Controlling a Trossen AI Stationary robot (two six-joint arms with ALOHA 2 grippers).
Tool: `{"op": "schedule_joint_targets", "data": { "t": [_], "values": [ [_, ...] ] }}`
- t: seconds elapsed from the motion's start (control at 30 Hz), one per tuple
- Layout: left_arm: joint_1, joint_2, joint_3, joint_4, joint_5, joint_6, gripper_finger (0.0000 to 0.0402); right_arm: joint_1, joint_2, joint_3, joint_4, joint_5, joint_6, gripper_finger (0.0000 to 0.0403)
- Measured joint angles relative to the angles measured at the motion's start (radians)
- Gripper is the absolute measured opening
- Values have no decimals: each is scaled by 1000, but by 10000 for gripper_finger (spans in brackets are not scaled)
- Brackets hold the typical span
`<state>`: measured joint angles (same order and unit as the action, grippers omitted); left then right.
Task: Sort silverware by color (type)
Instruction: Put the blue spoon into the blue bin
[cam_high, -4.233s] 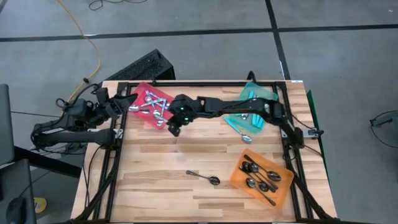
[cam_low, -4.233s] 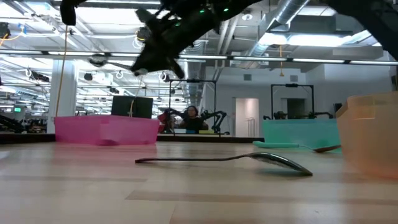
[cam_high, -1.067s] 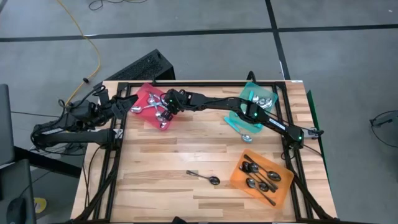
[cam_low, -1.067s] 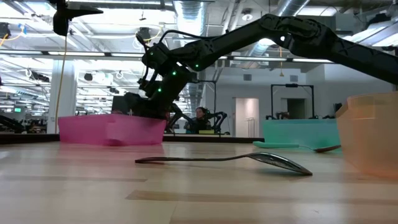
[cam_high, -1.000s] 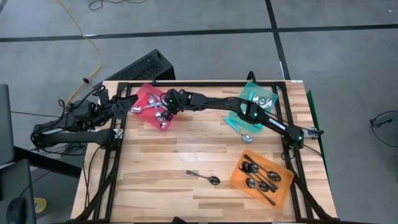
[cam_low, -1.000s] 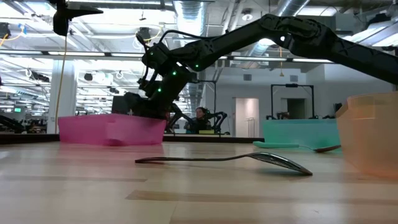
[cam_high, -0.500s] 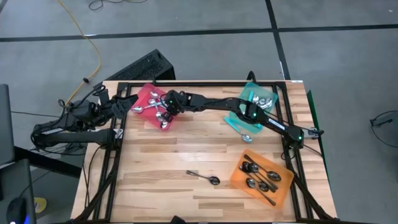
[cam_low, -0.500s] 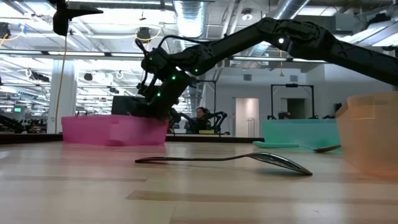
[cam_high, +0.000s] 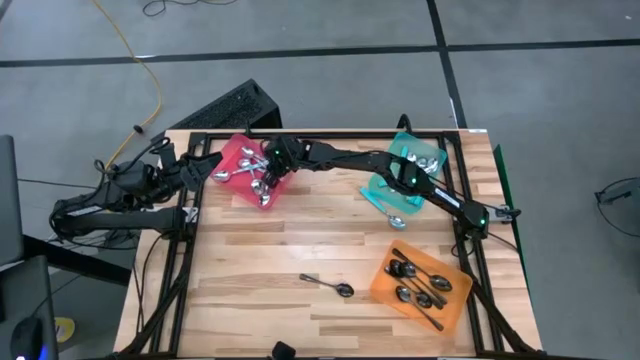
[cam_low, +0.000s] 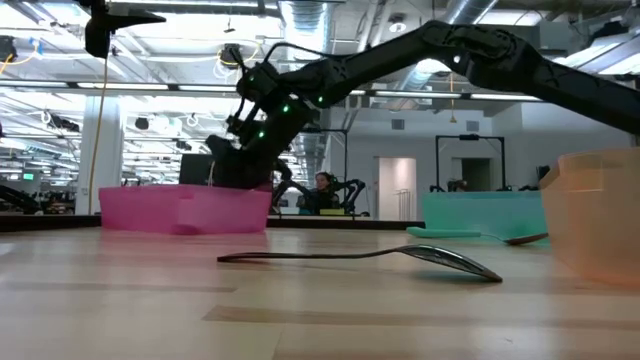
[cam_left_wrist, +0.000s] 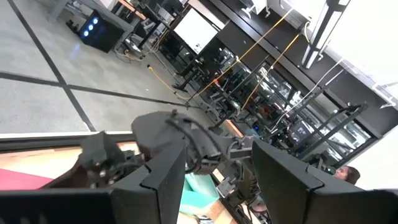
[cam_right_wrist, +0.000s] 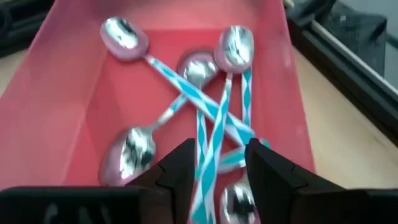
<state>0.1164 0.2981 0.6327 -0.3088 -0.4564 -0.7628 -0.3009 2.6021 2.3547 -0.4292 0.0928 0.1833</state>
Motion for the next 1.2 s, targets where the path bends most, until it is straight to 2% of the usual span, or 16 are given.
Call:
{"op": "schedule_joint_targets", "data": {
  "t": [0.17, 0.4, 0.63, 0.87, 1.07, 1.2],
  "values": [
    [0, 0, 0, 0, 0, 10, 169, -14, -83, 0, -36, 0, -7, 180],
    [0, 0, 0, -29, 1, 10, 169, -46, -239, 2, -182, 14, -114, 172],
    [0, 0, 0, -46, 1, 14, 169, -76, -435, 2, -500, 42, -208, 164],
    [0, 23, 0, -92, 8, 48, 168, -74, -598, 2, -848, 45, -203, 163],
    [0, 158, 1, -98, 174, 46, 168, -40, -690, 2, -1124, 43, -179, 163],
    [0, 308, 0, -45, 248, 35, 168, -2, -772, -73, -1137, 30, -88, 163]
  ]
}}
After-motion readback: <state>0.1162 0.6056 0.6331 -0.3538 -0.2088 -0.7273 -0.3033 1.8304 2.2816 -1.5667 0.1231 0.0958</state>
